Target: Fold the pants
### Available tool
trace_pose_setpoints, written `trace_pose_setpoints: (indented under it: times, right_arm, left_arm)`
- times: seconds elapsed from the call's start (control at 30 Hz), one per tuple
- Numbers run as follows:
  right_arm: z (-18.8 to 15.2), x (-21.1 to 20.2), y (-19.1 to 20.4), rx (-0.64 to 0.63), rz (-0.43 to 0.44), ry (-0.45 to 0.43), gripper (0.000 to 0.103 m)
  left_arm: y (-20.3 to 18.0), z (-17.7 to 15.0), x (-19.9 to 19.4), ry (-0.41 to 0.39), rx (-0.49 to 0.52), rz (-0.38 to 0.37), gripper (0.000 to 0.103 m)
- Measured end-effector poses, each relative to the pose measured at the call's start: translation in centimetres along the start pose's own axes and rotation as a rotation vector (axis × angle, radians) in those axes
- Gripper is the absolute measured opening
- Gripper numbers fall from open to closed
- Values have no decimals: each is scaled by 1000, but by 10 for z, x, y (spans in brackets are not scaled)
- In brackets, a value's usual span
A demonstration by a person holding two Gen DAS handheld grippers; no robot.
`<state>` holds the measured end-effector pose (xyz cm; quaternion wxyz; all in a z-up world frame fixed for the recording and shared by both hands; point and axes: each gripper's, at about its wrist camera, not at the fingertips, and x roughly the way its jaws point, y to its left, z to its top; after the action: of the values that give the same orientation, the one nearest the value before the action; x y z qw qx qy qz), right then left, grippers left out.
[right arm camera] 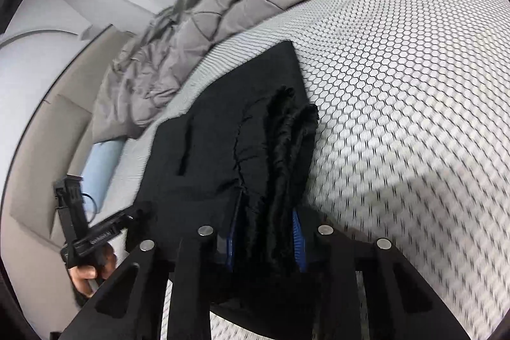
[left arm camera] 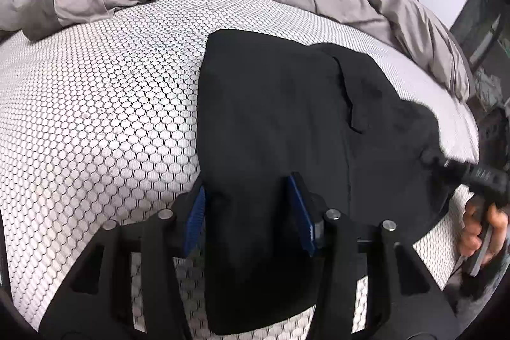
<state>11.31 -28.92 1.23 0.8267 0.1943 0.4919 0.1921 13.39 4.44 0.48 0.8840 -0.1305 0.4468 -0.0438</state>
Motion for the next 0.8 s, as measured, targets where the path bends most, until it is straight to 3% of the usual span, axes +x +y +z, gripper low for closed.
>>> trace_pose_setpoints:
  times: [0.07,0.13,0.2,0.27,0.37,0.47,0.57,0.6,0.7,0.8]
  right_arm:
    - [1,-5,0,-18,-42,6,46]
    - [-4,-17,7,-76,-100,-6,60]
    - [-15,-27,11,-192,-203,-33,84]
    - [-22,-29,9,-252,-251,-27,86]
    - [-32,-42,5,-261,-233,-38,88]
    - [-44,-69,7,-278,-254,-106,97]
    - [-57,-96,19,-339,-153,-205,103]
    - [-60,-100,20,-342,-131,-225,103]
    - [-72,-112,26,-329,-56,-280,103]
    - [-86,-118,43,-372,-55,-351,103]
  left_arm:
    - [0,-2,-2,-9,-10,12,50]
    - [-8,-10,-9,-25,48,52,55]
    - [-10,-19,-14,-44,85,79,64]
    - [-11,-28,-20,-69,105,105,66]
    - [-13,-39,-32,-98,119,137,67]
    - [-18,-51,-54,-164,143,172,79]
    - [-27,-59,-76,-249,146,176,92]
    - [-30,-61,-83,-273,142,173,101]
    - [-40,-75,-102,-350,125,149,102]
    - [-47,-91,-114,-390,136,149,102]
